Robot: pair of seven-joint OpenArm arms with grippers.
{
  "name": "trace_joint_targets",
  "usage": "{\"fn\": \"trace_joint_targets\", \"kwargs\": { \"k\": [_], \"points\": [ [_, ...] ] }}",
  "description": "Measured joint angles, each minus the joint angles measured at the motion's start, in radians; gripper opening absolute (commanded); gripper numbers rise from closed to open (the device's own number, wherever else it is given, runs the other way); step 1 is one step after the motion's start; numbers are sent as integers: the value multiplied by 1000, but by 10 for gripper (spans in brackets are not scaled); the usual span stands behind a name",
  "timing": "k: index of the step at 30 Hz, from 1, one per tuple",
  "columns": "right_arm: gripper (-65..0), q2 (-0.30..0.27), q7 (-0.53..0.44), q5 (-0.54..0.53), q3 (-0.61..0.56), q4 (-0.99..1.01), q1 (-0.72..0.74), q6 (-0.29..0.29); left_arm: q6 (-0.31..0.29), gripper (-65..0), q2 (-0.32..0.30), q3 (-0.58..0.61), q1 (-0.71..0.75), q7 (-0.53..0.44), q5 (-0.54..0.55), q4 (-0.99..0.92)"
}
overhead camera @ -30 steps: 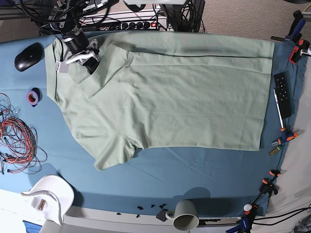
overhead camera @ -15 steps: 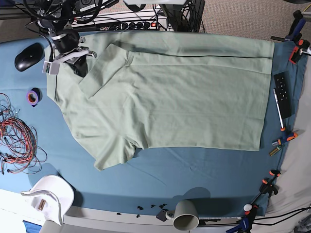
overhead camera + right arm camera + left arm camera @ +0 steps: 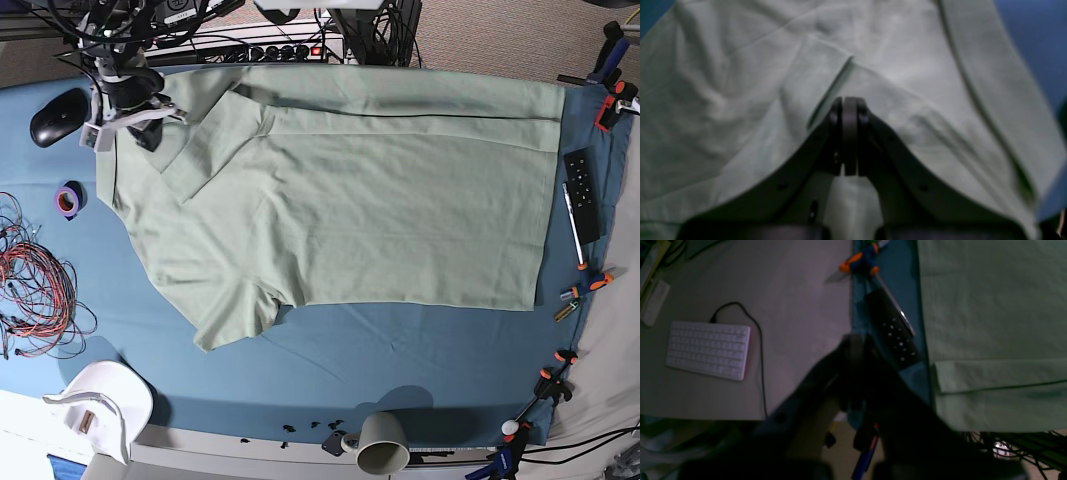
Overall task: Fold the T-shirt properly
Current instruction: 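Grasp the sleeve nearest the right gripper and lift it, then fold the held sleeve inward over the shirt body with the right gripper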
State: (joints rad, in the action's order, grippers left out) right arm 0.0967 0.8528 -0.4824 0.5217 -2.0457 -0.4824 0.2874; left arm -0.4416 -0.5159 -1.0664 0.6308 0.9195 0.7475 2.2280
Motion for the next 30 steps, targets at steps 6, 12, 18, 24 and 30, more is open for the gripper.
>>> {"fn": "trace_joint_targets", "kwargs": {
  "k": [6,12,18,24,30],
  "points": [
    [-650,1,-32,65,-100,99,0,-12,0,-650,0,0,0,0,2,0],
    [-650,0,-41,64,-133,103,3,-15,0,-650,0,0,0,0,3,0],
    [-650,0,-55,63,-188,105,61,-17,0,-650,0,0,0,0,2,0],
    [-650,0,-88,122,-242,105,161,-15,0,-650,0,0,0,0,2,0],
    [-650,-2,-109,183,-243,105,257,-18,0,-650,0,0,0,0,2,0]
  ]
}}
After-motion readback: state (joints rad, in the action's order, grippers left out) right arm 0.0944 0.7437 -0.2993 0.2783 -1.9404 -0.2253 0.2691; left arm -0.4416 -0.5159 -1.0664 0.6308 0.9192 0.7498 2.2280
